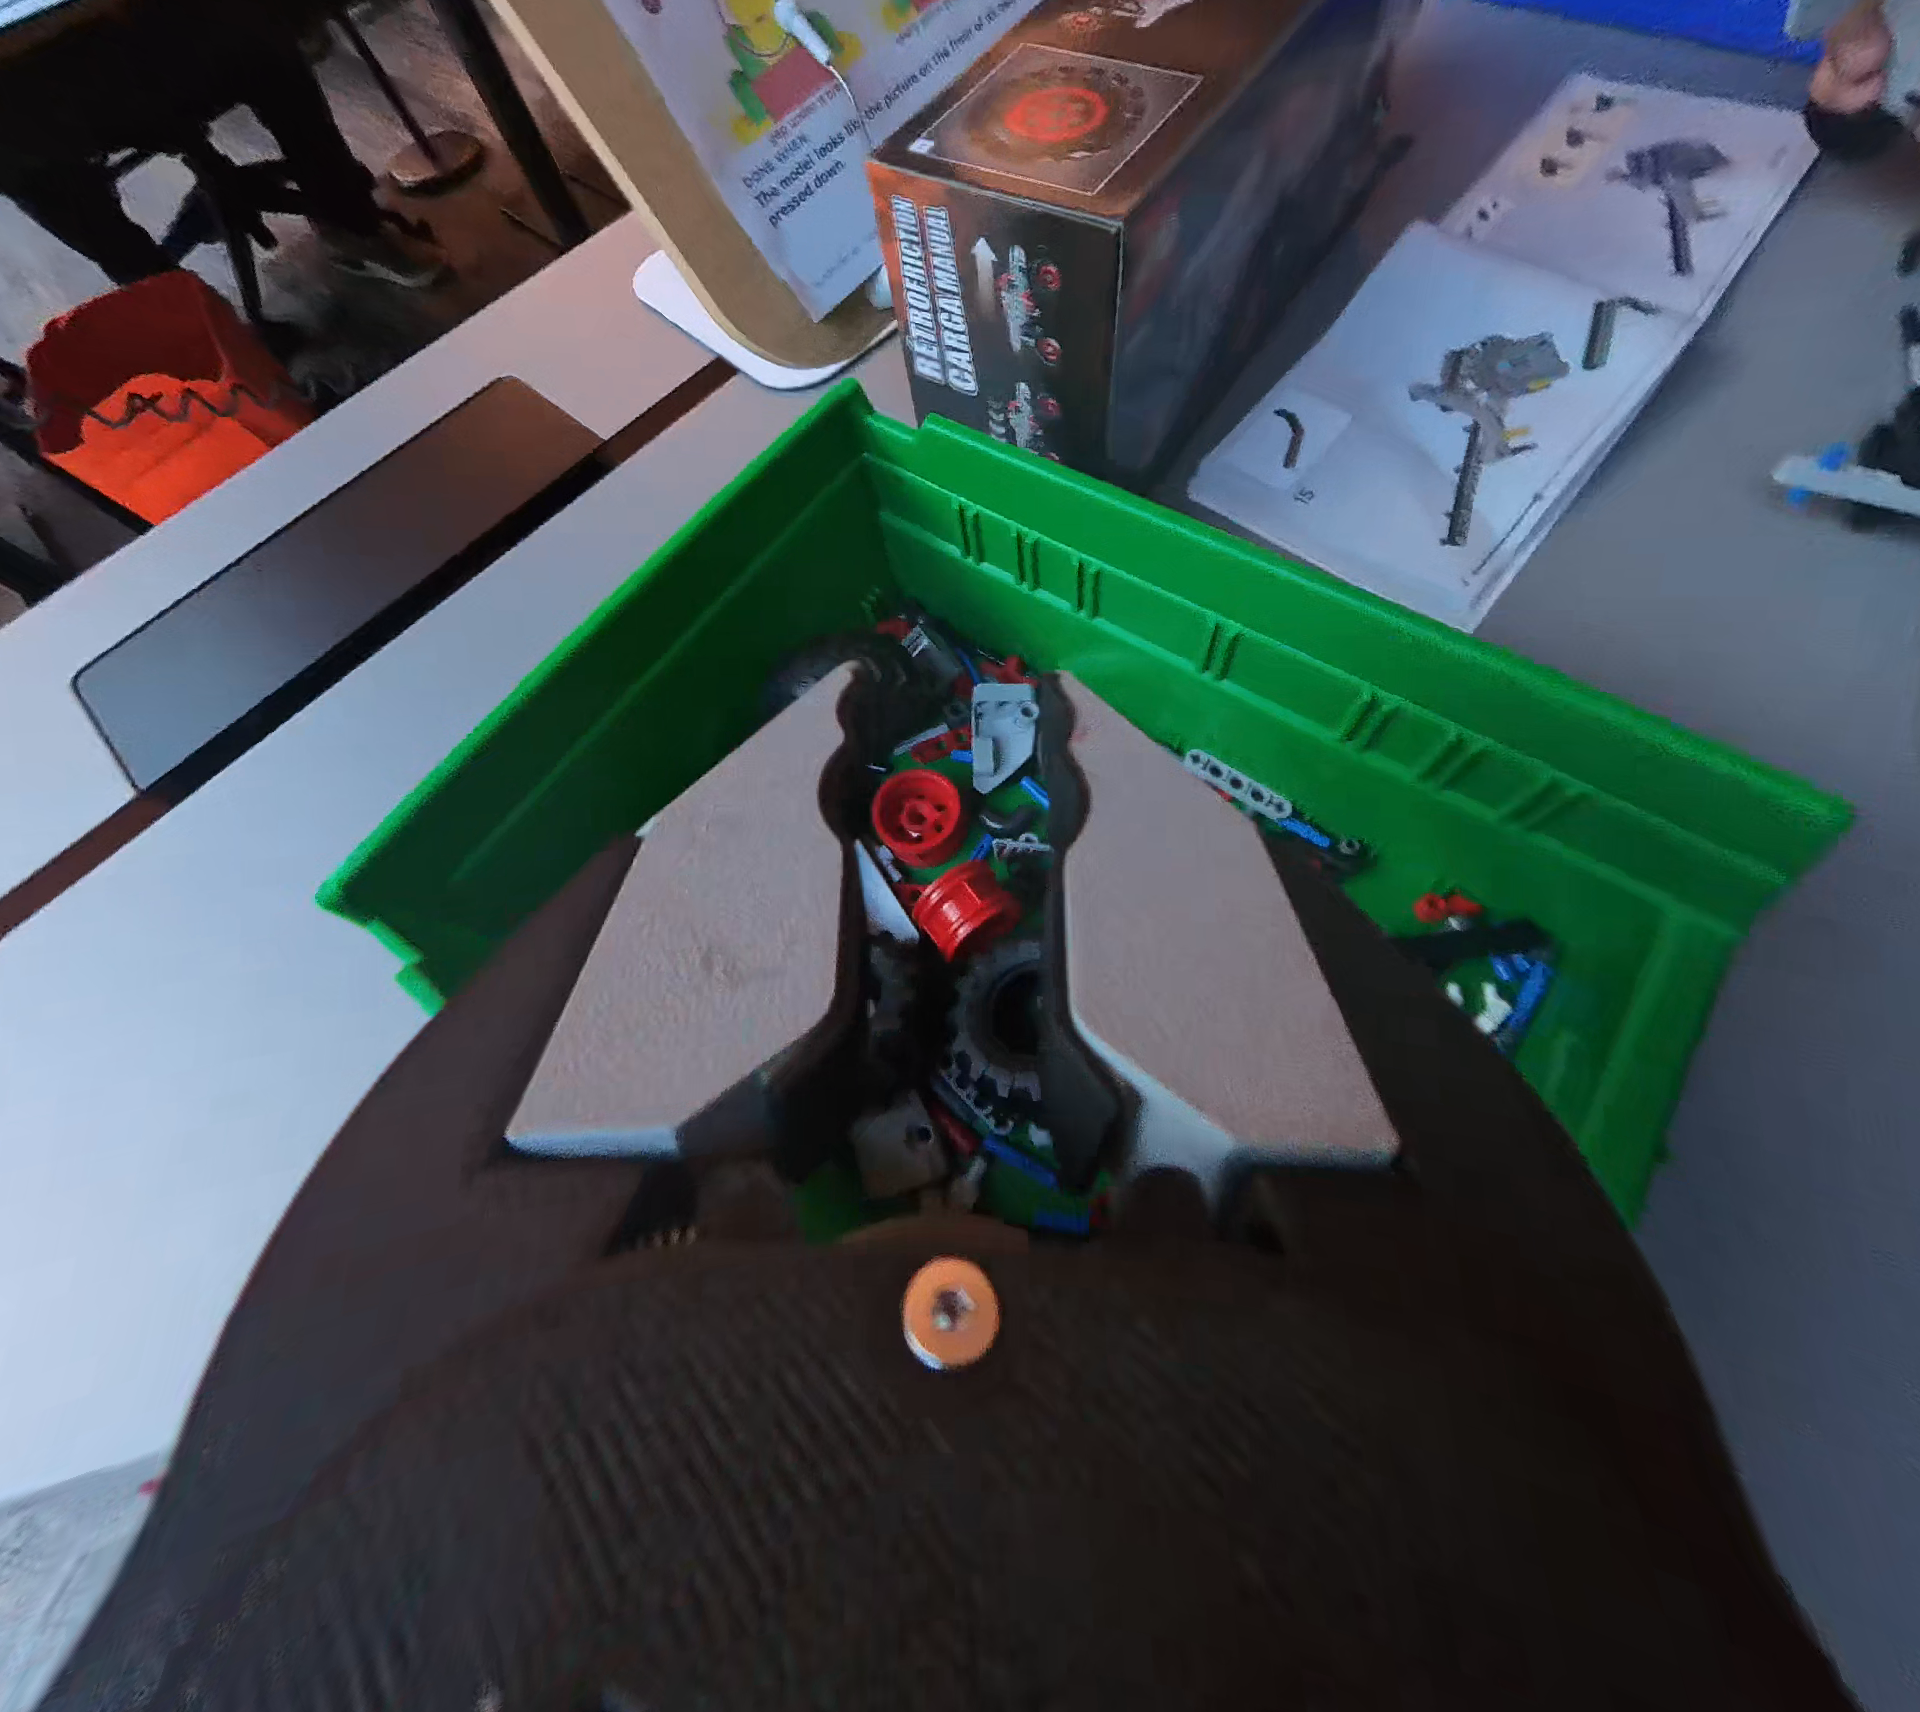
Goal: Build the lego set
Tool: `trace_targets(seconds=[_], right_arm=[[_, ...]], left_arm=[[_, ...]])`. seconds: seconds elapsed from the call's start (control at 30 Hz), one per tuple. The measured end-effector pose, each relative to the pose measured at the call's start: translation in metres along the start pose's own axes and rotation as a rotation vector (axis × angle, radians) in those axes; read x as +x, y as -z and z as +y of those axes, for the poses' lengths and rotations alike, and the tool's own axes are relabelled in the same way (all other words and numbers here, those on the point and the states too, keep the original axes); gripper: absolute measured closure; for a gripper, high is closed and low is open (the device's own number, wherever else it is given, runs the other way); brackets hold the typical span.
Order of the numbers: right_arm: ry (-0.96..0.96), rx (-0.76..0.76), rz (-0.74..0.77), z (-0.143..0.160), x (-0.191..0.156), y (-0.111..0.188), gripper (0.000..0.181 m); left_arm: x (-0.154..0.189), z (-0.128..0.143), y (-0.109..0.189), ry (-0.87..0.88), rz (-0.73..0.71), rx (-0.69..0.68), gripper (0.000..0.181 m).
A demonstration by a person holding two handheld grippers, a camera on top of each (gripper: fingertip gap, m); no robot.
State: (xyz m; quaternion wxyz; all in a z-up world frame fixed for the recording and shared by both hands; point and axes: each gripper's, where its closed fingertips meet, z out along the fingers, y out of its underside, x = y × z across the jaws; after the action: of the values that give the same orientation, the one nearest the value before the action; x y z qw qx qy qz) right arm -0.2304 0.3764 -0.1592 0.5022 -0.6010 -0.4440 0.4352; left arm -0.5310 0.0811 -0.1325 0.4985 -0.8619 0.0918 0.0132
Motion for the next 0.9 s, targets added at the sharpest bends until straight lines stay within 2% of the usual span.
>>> trace_targets(seconds=[0.17, 0.3, 0.53, 0.9], right_arm=[[0.016, -0.006, 0.044, 0.004, 0.008, -0.001, 0.120], [0.021, 0.000, 0.064, 0.004, 0.012, 0.001, 0.120], [0.025, -0.017, 0.064, 0.010, 0.013, -0.002, 0.121], [0.043, -0.011, 0.064, 0.008, 0.011, -0.002, 0.122]], left_arm=[[-0.006, -0.002, 0.005, 0.053, -0.016, 0.078, 0.134], [-0.009, -0.013, 0.018, 0.063, -0.025, 0.189, 0.143], [-0.008, -0.013, 0.020, 0.088, 0.015, 0.207, 0.137], [-0.009, -0.017, 0.026, 0.176, 0.112, 0.263, 0.144]])
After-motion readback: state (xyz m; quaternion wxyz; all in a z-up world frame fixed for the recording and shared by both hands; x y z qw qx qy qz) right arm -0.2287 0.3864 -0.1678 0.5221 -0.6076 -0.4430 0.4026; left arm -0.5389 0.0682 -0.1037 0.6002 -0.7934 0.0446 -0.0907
